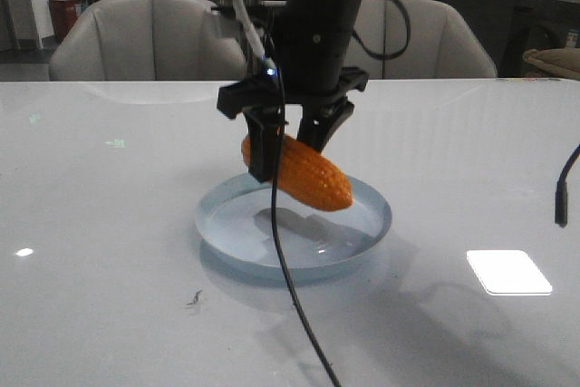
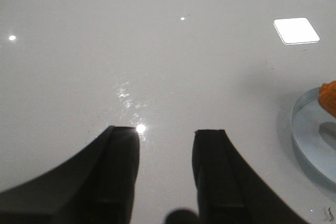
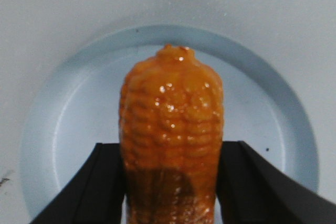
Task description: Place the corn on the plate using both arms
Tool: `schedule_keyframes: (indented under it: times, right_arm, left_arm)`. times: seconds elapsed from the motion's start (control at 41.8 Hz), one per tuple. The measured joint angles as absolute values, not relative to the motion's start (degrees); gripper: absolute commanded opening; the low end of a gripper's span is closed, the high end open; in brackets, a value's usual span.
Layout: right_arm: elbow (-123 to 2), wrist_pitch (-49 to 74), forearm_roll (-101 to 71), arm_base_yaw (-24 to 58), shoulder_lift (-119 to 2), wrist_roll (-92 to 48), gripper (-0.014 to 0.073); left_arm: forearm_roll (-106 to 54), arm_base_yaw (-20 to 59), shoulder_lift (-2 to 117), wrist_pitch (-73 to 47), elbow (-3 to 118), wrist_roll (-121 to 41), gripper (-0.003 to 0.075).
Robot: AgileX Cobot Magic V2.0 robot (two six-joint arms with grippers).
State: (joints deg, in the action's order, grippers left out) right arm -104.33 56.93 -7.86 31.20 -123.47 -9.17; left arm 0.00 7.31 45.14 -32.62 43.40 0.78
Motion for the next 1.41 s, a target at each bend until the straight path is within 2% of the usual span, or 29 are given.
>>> schedule_keyframes:
  times: [0.167,0.239,0.311,0.407,0.478,0.526,0.789,1.005,1.268,1.411]
  right_arm:
    - [-104.3,57.6,-7.7,31.2,-126.2,-9.2,0.0218]
    - [-104.3,57.6,-7.7,31.2,-126.6,-9.2,0.0247]
    - [-104.3,57.6,-7.7,31.2,-127.0,-9.2,0.0332]
    - [-104.3,57.5,-7.7,31.2,-127.0,-9.2,0.0492]
    - [-104.6,57.2,-7.7,31.2,-127.0,-9.2,0.0563]
    - [-104.8,57.0,-7.7,31.2,-127.0,-9.2,0.0579]
    - [-109.7,61.0,-8.1,31.1,-127.1,-9.2,0.058]
    - [-116.5,68.2,-8.5,26.5,-124.2,-8.6,0.058]
    - [-117.5,63.9,-13.7,14.7,-106.5,-8.3,0.0571]
    - [-111.0,61.3,-14.1,6.6,-95.9,-9.5,0.057]
  left_arm:
    - [0.0,7.3,45.1,-32.5,43.4,0.8,0.0328]
    - [0.0,7.3,45.1,-32.5,43.4,0.8,0.0328]
    - [0.0,7.3,45.1,-32.5,43.4,0.8,0.0328]
    - [0.0,7.3,45.1,-32.5,43.4,0.8,0.0328]
    - [0.0,7.3,45.1,-32.5,43.4,0.8,0.0328]
    - [0.0,7.3,45.1,-32.5,43.4,0.8,0.0328]
    - [0.0,7.3,45.1,-32.5,43.4,0.8,0.0328]
    - [0.5,7.3,45.1,-32.4,43.4,0.8,0.0328]
    - [1.9,7.3,45.1,-32.0,43.4,0.8,0.0328]
    - [2.0,7.3,45.1,-31.5,43.4,0.8,0.0328]
